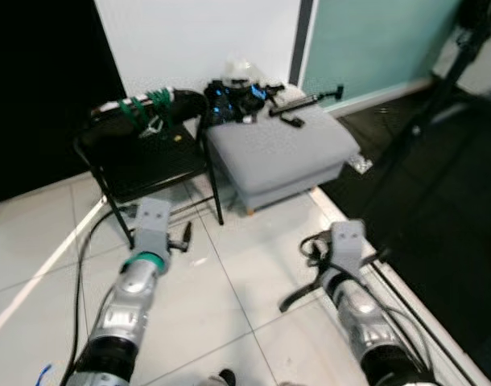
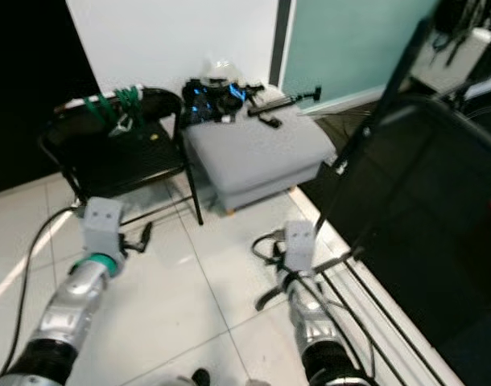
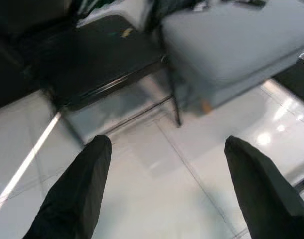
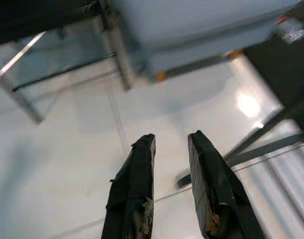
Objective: Hang hanger
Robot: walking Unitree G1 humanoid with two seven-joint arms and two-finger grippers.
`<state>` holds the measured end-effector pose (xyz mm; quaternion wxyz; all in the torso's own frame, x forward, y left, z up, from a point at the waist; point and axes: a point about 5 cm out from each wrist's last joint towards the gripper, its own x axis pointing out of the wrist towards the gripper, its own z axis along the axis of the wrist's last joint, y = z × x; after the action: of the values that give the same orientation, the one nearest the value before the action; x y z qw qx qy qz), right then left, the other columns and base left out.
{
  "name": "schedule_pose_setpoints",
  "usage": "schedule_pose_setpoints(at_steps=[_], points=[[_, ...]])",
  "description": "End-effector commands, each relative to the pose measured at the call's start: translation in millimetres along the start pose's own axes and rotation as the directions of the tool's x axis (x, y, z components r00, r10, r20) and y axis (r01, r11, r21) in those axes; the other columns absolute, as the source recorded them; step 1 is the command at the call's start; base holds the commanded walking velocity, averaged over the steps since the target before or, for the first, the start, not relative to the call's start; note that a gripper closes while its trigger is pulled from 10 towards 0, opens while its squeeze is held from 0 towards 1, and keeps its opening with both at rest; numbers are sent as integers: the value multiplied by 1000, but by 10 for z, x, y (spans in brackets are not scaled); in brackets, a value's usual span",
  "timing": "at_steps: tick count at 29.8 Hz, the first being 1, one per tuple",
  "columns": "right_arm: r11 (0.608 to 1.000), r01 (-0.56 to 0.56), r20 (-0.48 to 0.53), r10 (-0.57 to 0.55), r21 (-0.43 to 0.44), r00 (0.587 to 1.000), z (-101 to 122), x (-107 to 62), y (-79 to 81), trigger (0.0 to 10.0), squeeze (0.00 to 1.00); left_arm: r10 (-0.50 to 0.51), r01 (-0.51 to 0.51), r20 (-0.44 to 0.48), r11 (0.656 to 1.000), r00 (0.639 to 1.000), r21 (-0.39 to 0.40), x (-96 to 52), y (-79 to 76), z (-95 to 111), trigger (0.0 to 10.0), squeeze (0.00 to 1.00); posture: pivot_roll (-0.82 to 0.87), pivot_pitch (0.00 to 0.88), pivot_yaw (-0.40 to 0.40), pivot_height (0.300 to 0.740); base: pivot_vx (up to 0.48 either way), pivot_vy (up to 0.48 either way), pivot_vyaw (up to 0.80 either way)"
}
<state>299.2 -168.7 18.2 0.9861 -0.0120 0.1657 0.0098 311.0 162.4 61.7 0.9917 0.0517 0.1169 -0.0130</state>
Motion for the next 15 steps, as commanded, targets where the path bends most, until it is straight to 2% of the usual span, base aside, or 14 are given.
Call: schedule_pose_setpoints(at_steps=[1, 4, 7, 10, 15], points=[[1000, 8, -36, -8, 1, 999, -93, -24, 18, 10000, 0, 3, -4, -62, 1000, 998, -9, -31, 6, -156, 10000, 0, -55, 27, 106, 740, 0, 0, 800], [998, 46, -72, -43, 38, 996, -180, -46, 23, 10000, 0, -17, 19, -108, 1000, 994, 19, -54, -47, -324, 10000, 0, -40, 42, 96, 740, 0, 0, 800], [998, 63, -106, -60, 28, 993, -281, -84, 41, 10000, 0, 4, -1, -137, 1000, 991, 26, -77, -49, -442, 10000, 0, -26, 51, 85, 740, 0, 0, 800], [997, 78, -101, -76, 12, 992, -299, -97, 34, 10000, 0, 17, -16, -133, 1000, 991, 10, -86, -39, -456, 10000, 0, -19, 48, 76, 740, 0, 0, 800], [995, 98, -53, -98, 10, 994, -203, -56, 17, 10000, 0, 38, -38, -94, 999, 995, 6, -82, 20, -407, 10000, 0, -17, 46, 66, 740, 0, 0, 800]])
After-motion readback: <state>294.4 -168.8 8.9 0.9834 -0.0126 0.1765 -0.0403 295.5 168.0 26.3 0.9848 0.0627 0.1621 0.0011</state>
